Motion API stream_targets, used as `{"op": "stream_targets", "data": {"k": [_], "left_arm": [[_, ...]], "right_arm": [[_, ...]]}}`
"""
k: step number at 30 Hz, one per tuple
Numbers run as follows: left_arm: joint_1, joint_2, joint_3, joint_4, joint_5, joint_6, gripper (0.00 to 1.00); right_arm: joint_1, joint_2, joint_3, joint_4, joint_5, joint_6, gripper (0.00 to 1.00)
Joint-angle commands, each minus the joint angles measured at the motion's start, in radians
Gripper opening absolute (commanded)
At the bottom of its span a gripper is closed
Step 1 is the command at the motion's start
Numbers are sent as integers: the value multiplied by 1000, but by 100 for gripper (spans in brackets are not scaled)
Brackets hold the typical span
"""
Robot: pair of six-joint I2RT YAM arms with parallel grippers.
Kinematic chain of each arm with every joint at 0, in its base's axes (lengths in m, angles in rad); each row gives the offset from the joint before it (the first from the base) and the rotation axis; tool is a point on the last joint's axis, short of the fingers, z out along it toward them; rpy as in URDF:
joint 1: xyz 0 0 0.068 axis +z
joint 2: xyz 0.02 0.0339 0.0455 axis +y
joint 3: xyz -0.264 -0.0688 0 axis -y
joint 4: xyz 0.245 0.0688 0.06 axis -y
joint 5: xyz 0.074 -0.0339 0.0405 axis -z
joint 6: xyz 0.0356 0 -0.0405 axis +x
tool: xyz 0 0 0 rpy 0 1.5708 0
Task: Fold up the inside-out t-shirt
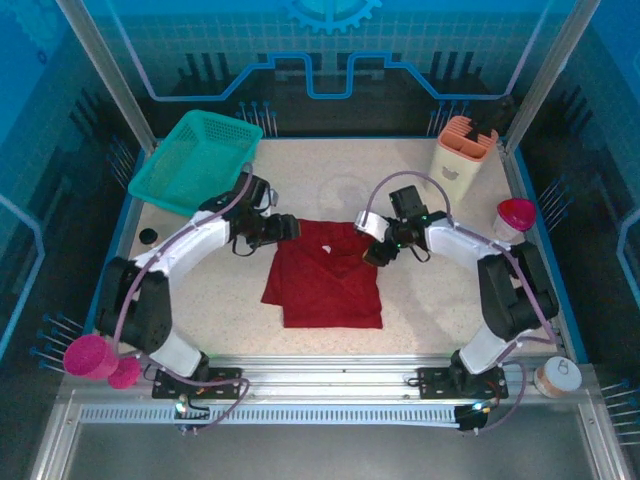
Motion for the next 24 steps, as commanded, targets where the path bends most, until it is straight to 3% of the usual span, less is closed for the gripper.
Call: {"op": "stream_targets", "data": {"k": [1,5,8,11,14,17,19,21,24], "left_arm": [[9,39,-13,15,38,27,73],[9,81,-62,99,68,27,73],[9,123,-74,144,100,23,72],[9,151,-76,156,102,48,65],[9,182,-89,198,128,52,63],[9,210,-83,234,180,60,49],[8,211,-80,262,218,87,26],[8,192,-77,276,245,120,3],[8,100,-104,306,256,153,0]], "right_arm": [[-28,42,74,-81,5,-245,70],[-35,90,123,-138,-92,-308,65],[-31,132,134,-177,-76,-330,64],[-31,165,136,-171,-58,-336,67],[-19,198,158,-141,-33,-300,60],[-4,188,189,-220,-77,-284,30],[1,146,197,-291,-132,-284,13],[4,102,192,-350,-172,-287,11],[3,64,202,-427,-146,-287,12]]}}
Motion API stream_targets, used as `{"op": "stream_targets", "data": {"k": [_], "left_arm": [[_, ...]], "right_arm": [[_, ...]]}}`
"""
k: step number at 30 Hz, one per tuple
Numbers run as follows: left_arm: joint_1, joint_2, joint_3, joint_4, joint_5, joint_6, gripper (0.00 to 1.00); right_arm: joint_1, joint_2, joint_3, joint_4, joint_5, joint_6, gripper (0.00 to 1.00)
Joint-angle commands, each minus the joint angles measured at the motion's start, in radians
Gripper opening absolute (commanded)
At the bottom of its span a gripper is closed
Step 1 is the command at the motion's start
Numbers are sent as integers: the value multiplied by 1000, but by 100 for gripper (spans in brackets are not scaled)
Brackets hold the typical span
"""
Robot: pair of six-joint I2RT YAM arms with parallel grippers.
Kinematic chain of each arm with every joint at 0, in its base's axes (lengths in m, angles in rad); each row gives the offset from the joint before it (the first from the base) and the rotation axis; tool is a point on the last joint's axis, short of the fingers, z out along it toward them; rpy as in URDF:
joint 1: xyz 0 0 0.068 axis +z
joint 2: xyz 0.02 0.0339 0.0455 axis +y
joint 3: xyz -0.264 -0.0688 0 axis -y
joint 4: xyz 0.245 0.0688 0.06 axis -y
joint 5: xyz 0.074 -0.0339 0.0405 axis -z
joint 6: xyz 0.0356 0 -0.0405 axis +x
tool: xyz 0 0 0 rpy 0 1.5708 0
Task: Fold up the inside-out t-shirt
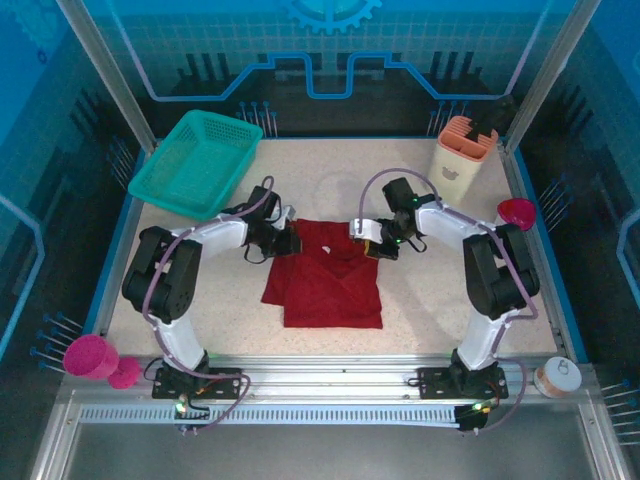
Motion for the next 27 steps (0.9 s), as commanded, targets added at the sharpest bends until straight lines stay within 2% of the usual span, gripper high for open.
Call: {"op": "stream_targets", "data": {"k": [1,7,8,9,11,13,15,18,21,24,27], "left_arm": [[8,-126,-43,76,72,74,0],[8,-222,-82,149,127,100,0],[8,-217,-84,153,119,101,6],[8,-207,-86,156,104,99,20],[11,-180,-77,135,90,83,27],[16,-170,-86,126,72,44,47],[19,-177,-105,128,40,17,55],[25,-189,-94,44,-25,-26,60],[27,-198,-67,-83,-113,-78,66],[28,-151,-11,-149,-111,-93,68],[28,-91,40,-178,-138,-101,70]], "right_arm": [[4,-63,42,-156,-25,-1,14],[-38,-54,118,-204,-26,43,16],[-45,-42,142,-213,-31,54,15],[-54,-24,167,-224,-33,69,15],[-65,21,211,-222,-28,111,15],[-76,88,278,-233,-36,183,20],[-78,136,322,-231,-47,251,32],[-79,159,333,-186,-48,338,40],[-88,115,279,-30,66,488,49],[-104,62,247,35,178,646,51],[-105,-4,201,82,449,1024,56]]}}
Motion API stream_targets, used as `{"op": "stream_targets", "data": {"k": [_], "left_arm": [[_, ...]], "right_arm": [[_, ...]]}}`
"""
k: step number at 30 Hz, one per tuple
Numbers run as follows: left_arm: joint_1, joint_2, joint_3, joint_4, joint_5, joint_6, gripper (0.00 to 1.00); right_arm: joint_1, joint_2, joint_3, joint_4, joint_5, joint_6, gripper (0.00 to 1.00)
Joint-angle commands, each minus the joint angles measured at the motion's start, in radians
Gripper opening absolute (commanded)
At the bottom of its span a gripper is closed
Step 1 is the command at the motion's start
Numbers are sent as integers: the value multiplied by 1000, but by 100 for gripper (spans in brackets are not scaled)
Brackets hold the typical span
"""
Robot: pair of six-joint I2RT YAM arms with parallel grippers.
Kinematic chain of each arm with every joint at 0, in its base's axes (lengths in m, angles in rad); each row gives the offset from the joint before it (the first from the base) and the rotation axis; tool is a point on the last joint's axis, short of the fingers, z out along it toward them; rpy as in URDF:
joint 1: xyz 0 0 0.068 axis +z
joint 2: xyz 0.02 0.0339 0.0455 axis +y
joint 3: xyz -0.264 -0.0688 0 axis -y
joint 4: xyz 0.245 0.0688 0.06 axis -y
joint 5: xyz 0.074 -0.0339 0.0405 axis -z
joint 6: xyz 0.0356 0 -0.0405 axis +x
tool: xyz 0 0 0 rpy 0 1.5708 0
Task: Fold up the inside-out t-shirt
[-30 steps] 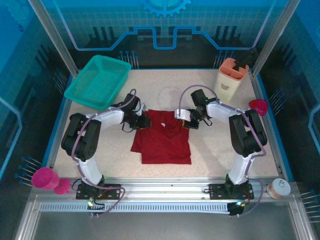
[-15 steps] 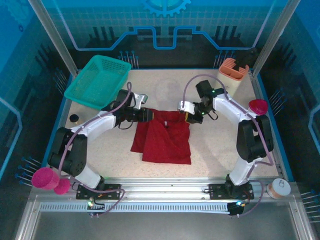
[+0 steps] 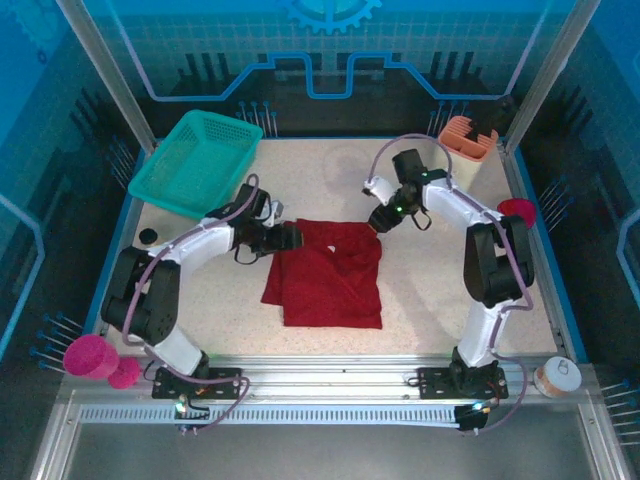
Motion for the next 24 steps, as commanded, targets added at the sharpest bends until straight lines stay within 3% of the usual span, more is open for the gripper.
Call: {"op": "stream_targets", "data": {"k": [1,2,3,6,7,8,9,10,11,14,16,21,24], "left_arm": [[10,63,67,-75,-61,-26,70],[10,85,76,-63,-66,-19,71],[13,113,91,-56,-63,-19,71],[15,195,140,-30,2,-9,71],[15,219,155,-22,20,-6,70],[15,241,172,-17,34,-6,68],[15,255,187,-21,32,-3,66],[14,263,196,-23,30,3,63],[15,261,200,-19,37,10,56],[14,209,180,6,92,25,30],[4,142,149,21,105,41,21],[-12,-27,30,101,198,69,17],[-20,-55,1,155,299,72,15]], "right_arm": [[-19,-122,-60,76,275,480,57],[-20,-163,-104,91,291,584,73],[-22,-216,-177,165,294,669,100],[-47,-374,-391,353,303,915,100],[-71,-412,-454,405,263,982,100],[-117,-459,-527,524,121,1011,99],[-156,-486,-604,639,5,1055,87],[-170,-496,-631,662,-9,1115,72],[-159,-496,-617,620,6,1111,64],[-68,-413,-430,319,46,935,65],[-25,-347,-352,202,37,877,68],[7,-216,-269,135,-38,857,67],[24,-141,-199,72,-60,897,68]]}}
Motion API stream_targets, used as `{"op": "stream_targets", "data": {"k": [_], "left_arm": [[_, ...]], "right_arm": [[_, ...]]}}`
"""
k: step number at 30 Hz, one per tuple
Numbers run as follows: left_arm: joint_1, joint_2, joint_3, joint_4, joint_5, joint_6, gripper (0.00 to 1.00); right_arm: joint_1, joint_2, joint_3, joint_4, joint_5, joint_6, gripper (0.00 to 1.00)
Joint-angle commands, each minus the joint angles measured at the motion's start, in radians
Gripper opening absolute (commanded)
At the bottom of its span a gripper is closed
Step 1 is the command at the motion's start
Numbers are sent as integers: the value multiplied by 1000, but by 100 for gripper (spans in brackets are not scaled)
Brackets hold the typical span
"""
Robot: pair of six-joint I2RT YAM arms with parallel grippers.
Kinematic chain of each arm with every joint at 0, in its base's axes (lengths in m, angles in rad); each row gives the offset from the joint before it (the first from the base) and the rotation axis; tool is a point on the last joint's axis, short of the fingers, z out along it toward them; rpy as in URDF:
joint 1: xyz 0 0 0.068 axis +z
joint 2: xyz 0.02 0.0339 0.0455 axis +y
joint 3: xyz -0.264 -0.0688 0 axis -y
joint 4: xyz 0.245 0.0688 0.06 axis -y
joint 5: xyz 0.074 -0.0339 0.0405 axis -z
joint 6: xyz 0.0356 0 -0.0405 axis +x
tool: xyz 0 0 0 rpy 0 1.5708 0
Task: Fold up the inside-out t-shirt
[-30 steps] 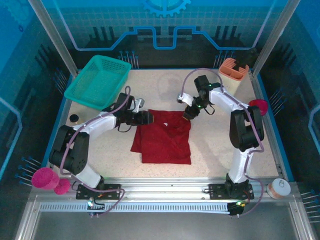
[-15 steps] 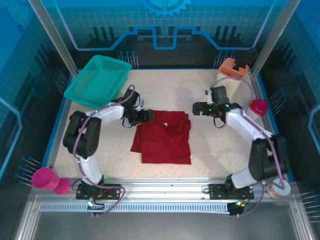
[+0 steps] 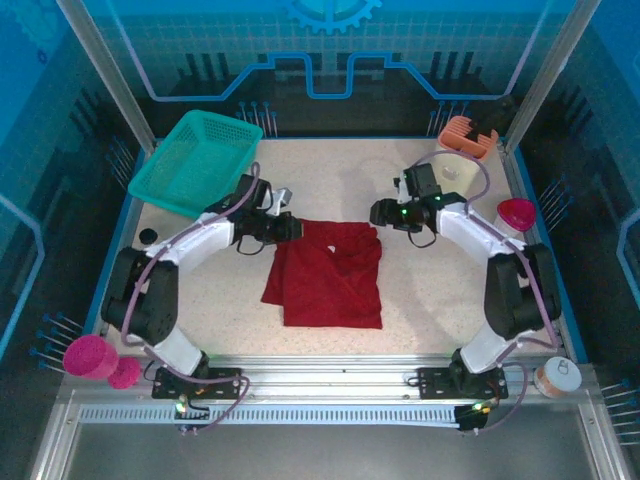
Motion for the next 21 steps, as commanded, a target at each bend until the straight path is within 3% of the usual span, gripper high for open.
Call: {"op": "stream_targets", "data": {"k": [1,4,6,7,8,9,14,19,21], "left_arm": [[-18,-21,-44,97,164,27,14],[-67,-3,-50,182,208,40,9],[-83,31,-4,126,179,38,12],[-83,35,12,86,140,28,23],[-82,24,11,58,64,16,43],[-78,5,-4,50,-22,2,50],[-22,24,37,-93,-305,-69,62],[-16,180,51,21,-266,-25,64],[-16,234,66,42,-233,-22,64]], "right_arm": [[22,84,75,-148,-40,35,68],[53,162,159,-247,1,91,65],[79,194,186,-266,24,127,65],[89,202,188,-260,25,141,64],[102,211,191,-255,27,156,64],[114,217,193,-251,35,168,62],[179,252,231,-288,174,165,59],[253,340,307,-357,401,144,43],[272,369,343,-387,452,144,26]]}}
